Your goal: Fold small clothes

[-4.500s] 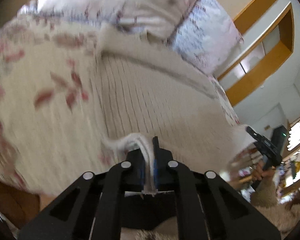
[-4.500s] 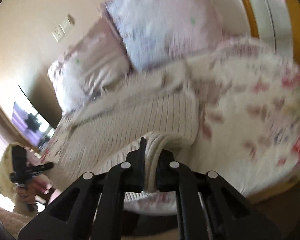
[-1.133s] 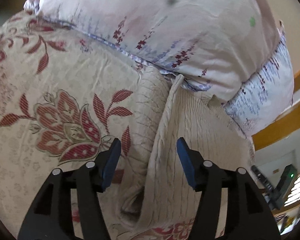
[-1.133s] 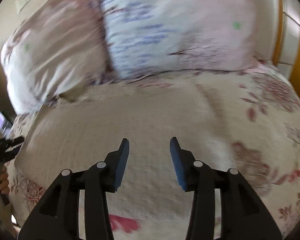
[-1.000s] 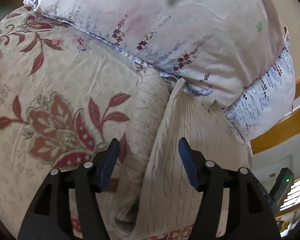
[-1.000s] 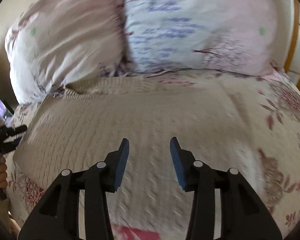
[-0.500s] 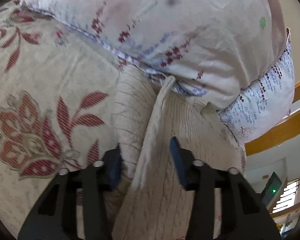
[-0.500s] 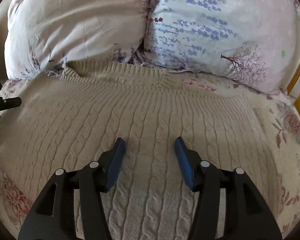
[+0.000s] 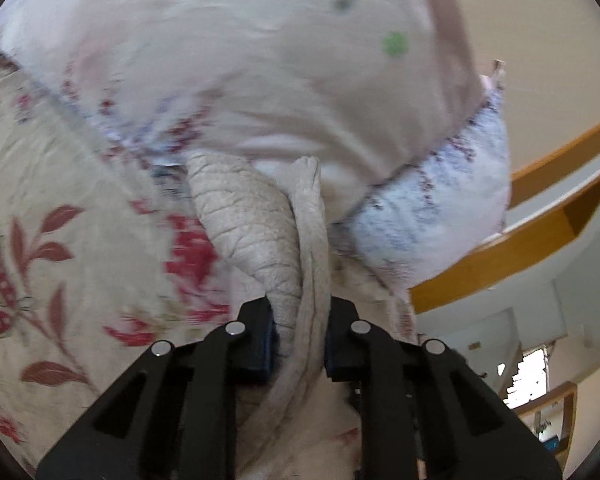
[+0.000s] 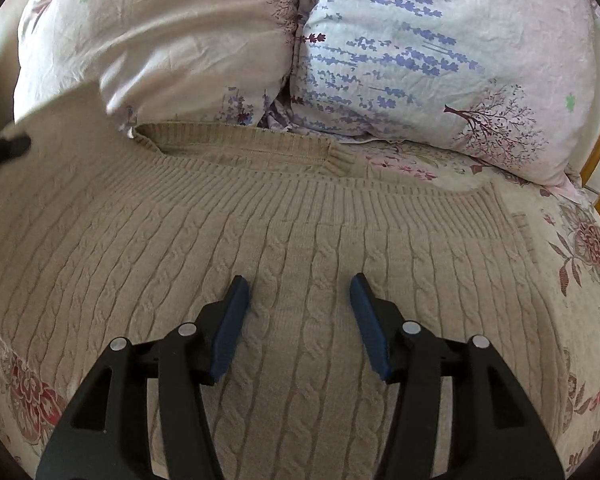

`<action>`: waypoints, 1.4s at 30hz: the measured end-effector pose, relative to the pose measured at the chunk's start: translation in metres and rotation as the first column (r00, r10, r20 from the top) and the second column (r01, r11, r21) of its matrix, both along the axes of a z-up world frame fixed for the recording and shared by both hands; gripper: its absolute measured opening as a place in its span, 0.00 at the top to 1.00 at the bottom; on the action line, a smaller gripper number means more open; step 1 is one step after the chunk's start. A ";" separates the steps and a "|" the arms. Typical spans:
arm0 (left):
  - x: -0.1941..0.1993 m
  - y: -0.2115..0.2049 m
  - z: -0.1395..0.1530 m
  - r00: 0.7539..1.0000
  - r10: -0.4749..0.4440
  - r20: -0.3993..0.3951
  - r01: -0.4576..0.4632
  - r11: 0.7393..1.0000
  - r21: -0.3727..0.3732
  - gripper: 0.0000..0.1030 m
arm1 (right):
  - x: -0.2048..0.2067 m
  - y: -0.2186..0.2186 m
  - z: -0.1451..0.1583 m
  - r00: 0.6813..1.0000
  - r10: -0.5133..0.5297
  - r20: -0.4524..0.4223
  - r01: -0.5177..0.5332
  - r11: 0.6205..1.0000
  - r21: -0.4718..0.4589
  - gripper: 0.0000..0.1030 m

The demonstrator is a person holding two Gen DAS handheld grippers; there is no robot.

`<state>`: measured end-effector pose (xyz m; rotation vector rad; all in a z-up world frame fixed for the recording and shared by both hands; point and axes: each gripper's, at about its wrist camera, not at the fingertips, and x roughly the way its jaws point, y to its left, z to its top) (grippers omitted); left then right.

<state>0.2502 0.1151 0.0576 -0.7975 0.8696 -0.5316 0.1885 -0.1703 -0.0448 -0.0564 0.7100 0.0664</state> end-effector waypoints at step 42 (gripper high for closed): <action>0.002 -0.166 0.028 0.988 -0.142 0.058 0.118 0.944 0.307 0.32 | -0.030 -0.204 0.017 0.974 0.098 -0.202 0.079 0.693 0.717 0.32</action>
